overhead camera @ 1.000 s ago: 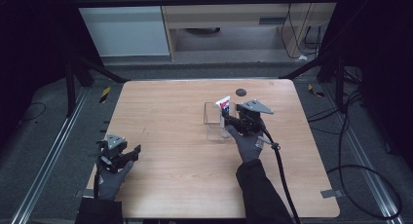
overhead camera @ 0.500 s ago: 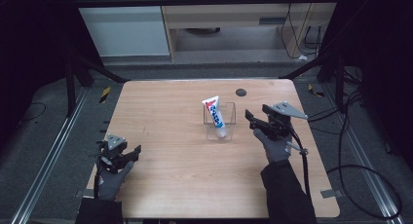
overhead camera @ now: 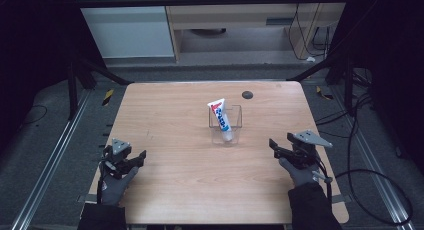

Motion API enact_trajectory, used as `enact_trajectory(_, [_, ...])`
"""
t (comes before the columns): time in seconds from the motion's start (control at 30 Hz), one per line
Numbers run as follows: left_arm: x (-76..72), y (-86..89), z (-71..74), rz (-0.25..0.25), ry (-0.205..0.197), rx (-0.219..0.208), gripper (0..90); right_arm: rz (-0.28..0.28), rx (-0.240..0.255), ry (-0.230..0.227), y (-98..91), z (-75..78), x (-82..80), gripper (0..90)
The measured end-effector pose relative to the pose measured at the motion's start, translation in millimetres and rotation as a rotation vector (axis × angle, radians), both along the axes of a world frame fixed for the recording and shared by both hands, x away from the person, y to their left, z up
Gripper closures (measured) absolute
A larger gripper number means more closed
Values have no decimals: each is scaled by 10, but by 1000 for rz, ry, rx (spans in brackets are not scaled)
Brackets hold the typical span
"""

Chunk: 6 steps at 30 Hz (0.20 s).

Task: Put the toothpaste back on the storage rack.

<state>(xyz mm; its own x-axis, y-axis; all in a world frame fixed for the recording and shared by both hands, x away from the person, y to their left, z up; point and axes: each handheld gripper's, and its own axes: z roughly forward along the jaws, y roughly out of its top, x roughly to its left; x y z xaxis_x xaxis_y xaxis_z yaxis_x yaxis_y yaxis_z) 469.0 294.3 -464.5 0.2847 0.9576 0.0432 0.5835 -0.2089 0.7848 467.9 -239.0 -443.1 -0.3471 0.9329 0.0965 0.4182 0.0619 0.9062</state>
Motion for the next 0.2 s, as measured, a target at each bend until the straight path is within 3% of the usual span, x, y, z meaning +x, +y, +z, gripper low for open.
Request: enact_trajectory(0.2, [-3, 3, -12, -2, 0, 7, 378, -19, -37, 15, -102, -54, -61, 251])
